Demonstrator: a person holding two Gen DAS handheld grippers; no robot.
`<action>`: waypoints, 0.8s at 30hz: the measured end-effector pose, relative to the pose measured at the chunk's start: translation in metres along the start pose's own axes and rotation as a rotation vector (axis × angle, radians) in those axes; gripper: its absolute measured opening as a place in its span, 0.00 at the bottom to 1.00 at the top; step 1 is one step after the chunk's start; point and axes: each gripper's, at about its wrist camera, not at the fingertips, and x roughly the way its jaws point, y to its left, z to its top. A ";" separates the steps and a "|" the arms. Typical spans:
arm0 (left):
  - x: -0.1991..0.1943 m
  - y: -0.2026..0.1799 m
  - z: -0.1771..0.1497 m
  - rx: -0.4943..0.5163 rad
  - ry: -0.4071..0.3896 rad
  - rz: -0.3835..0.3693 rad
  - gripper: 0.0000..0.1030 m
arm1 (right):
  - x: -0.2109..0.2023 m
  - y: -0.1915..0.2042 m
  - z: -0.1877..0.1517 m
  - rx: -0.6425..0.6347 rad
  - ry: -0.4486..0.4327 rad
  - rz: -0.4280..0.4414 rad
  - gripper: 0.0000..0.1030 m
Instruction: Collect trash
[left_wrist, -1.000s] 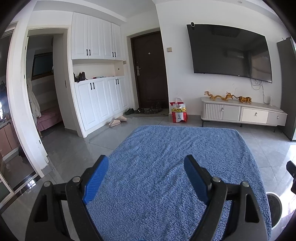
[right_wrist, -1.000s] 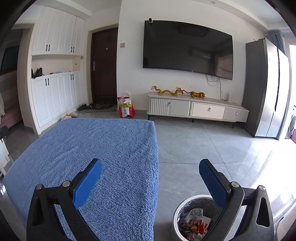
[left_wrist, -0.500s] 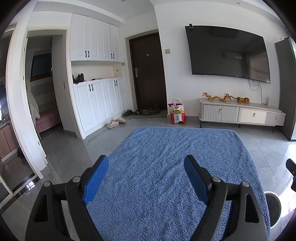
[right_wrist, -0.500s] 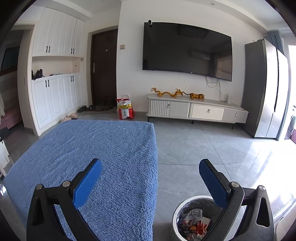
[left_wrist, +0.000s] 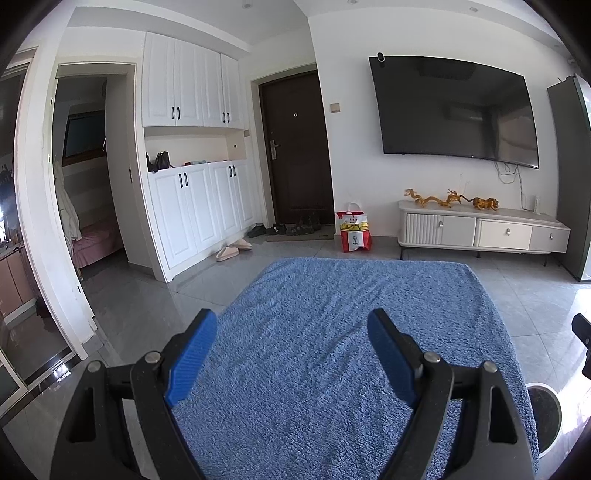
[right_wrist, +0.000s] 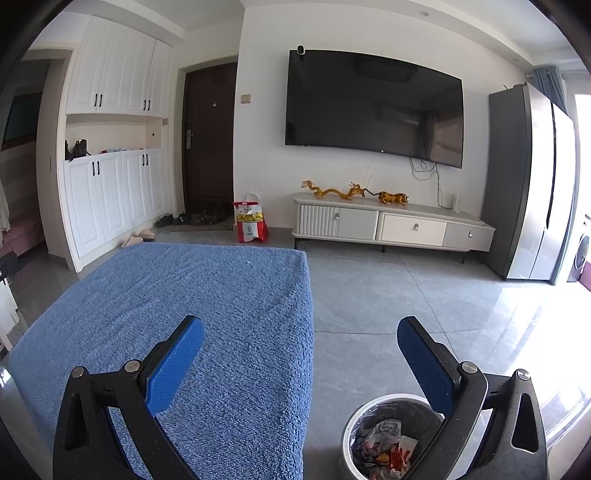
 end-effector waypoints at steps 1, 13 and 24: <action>-0.001 0.000 0.000 0.000 -0.001 0.000 0.81 | -0.001 -0.001 0.000 -0.001 -0.002 -0.002 1.00; -0.009 -0.001 0.002 0.000 -0.010 -0.016 0.81 | -0.016 -0.006 0.004 -0.009 -0.033 -0.015 1.00; -0.018 0.004 0.005 -0.011 -0.022 -0.021 0.81 | -0.028 -0.011 0.007 -0.019 -0.060 -0.015 1.00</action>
